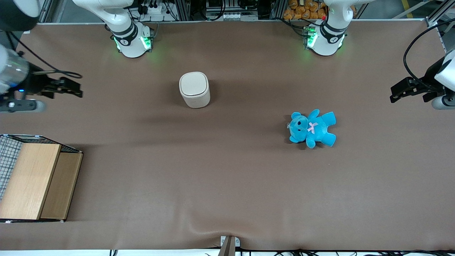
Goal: Open trash can with right arm
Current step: 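Move the right gripper over the white trash can's lid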
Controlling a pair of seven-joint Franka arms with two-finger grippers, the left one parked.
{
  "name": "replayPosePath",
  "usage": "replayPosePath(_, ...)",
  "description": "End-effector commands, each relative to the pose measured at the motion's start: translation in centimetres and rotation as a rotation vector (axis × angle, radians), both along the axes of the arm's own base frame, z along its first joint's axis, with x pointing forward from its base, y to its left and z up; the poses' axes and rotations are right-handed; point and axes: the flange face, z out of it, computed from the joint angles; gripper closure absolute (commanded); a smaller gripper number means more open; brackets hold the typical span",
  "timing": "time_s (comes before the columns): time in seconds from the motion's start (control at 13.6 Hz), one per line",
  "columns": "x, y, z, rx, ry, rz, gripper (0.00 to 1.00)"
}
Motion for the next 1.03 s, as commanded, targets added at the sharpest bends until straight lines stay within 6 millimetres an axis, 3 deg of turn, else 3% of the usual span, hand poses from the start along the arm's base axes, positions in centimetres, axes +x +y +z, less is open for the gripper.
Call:
replayPosePath(0.0,-1.7,2.5,-0.8,0.027,0.026,-0.034,0.14)
replayPosePath(0.22,-2.8,7.8,-1.4,0.018,0.039,0.039,0.38)
replayPosePath(0.51,-5.7,10.5,-4.9,-0.002,-0.012,0.049,0.5)
replayPosePath(0.73,-8.7,14.3,-7.9,-0.038,-0.043,0.024,0.72)
replayPosePath(0.95,-10.3,17.2,-10.4,-0.044,-0.025,-0.034,0.78)
